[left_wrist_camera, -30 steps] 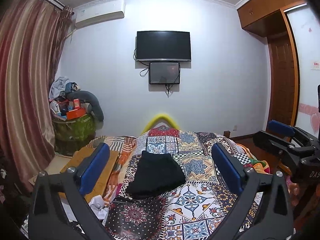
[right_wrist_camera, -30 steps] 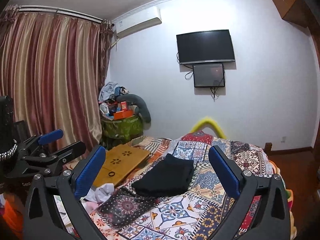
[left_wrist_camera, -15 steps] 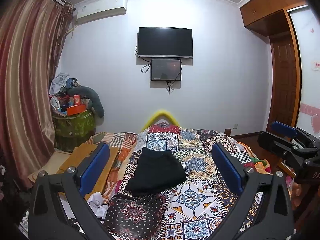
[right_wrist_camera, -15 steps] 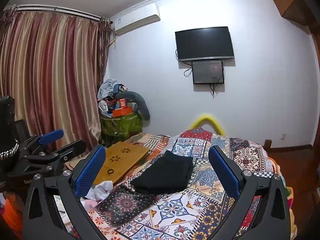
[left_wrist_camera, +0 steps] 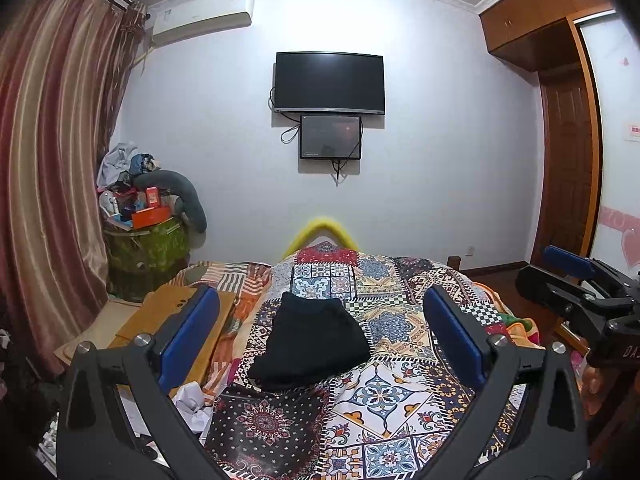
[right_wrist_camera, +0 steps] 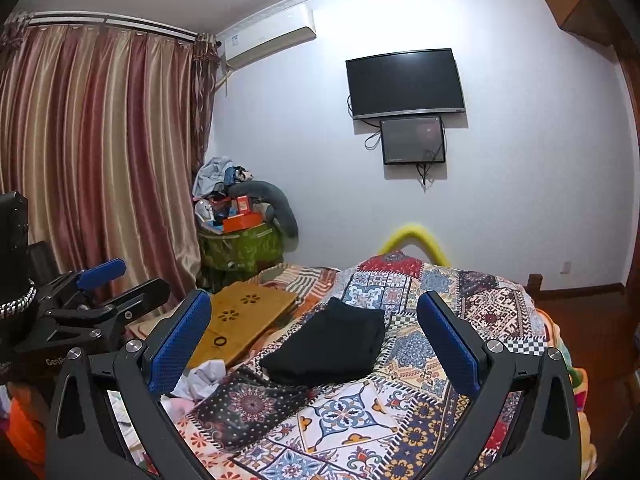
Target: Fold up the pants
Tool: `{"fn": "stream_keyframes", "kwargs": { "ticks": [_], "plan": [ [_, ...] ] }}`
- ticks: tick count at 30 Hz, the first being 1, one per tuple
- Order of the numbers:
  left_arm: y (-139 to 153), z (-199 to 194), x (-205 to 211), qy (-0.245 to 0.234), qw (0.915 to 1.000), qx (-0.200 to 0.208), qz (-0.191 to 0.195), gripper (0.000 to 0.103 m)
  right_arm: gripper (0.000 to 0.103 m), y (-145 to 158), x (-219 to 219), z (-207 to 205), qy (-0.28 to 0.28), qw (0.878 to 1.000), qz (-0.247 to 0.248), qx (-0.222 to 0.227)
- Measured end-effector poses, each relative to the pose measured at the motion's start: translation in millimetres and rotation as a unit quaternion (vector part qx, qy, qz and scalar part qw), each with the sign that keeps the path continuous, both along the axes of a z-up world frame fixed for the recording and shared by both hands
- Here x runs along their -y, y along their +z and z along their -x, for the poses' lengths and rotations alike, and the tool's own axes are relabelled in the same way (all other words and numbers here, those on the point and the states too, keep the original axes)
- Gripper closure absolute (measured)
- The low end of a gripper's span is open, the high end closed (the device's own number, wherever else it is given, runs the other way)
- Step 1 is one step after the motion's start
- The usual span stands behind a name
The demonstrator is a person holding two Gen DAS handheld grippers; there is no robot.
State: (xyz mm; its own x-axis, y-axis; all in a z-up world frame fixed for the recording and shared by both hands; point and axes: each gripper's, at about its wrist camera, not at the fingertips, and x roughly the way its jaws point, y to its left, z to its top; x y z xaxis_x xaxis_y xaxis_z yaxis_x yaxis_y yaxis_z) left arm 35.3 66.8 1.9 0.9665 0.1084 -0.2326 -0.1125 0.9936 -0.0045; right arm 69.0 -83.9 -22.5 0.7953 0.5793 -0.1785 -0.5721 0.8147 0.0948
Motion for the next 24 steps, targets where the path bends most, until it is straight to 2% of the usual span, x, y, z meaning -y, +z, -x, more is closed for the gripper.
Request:
{"fn": "stream_keyframes", "kwargs": {
  "ticks": [12,24],
  "plan": [
    [-0.1,-0.3,5.5,-0.005,0.9999,0.003,-0.011,0.0,0.001,-2.1,0.6,0.0,-0.001,1.0,-0.003,-0.005],
    [-0.6,-1.4,4.7,-0.016,0.9998,-0.005,-0.005,0.0,0.001,-1.9,0.8,0.7,-0.007,1.0,-0.004,-0.003]
  ]
}}
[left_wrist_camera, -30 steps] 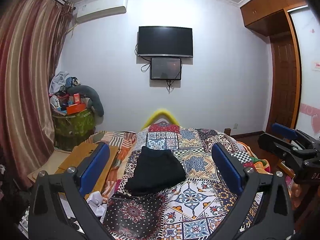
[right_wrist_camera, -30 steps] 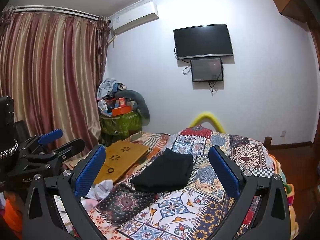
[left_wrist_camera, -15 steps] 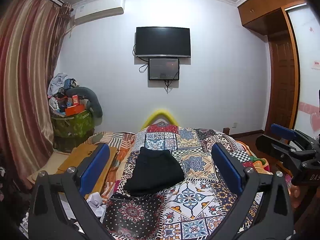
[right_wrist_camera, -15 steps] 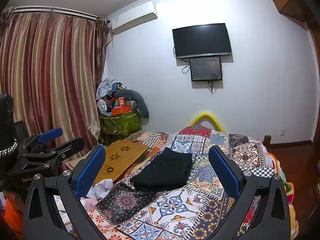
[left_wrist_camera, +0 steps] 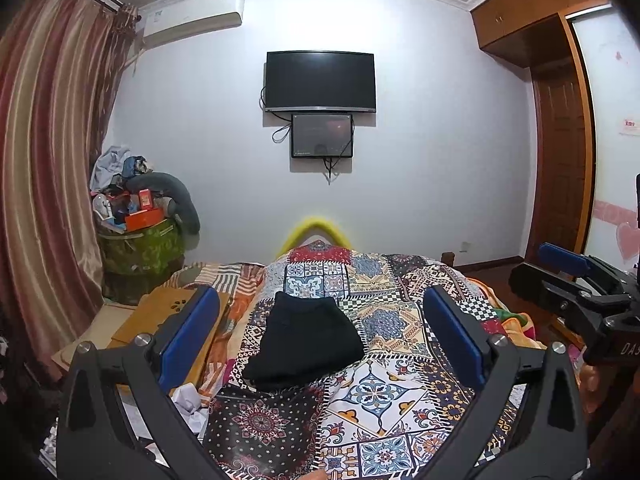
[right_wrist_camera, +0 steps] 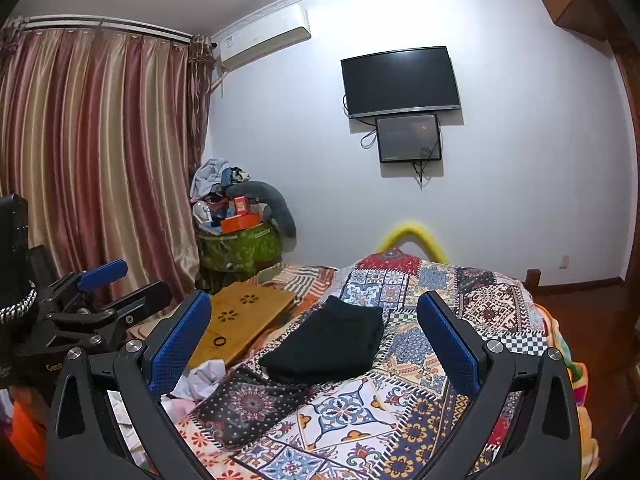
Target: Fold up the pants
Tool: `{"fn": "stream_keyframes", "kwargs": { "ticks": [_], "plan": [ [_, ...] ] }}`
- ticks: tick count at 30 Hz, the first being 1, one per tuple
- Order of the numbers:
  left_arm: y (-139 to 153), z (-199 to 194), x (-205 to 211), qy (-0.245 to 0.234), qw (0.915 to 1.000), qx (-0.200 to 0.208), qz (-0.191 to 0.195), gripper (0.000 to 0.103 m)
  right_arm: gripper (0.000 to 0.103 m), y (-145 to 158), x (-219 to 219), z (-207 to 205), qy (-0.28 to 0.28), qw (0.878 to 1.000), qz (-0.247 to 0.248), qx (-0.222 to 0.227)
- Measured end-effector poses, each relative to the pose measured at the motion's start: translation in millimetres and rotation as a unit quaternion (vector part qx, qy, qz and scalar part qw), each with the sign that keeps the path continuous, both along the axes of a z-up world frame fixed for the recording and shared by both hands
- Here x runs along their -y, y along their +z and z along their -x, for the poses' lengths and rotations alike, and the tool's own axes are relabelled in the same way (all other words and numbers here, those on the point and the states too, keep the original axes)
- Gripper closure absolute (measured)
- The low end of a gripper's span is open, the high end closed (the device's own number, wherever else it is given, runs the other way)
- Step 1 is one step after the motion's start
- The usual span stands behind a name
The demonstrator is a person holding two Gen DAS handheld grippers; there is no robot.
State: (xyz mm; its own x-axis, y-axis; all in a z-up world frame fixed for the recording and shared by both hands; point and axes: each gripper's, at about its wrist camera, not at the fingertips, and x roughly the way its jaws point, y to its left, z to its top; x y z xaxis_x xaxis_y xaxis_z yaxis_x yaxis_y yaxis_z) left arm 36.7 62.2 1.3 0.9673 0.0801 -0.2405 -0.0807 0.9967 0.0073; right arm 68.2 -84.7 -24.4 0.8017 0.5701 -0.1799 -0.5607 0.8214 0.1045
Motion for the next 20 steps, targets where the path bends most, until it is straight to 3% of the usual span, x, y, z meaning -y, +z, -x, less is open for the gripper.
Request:
{"fn": "stream_keyframes", "kwargs": {
  "ticks": [20],
  "plan": [
    [-4.4,-2.5,0.3,-0.017,0.9997,-0.011,0.015,0.0,0.001,2.7,-5.7,0.8,0.001,1.0,0.002,-0.006]
  ]
}}
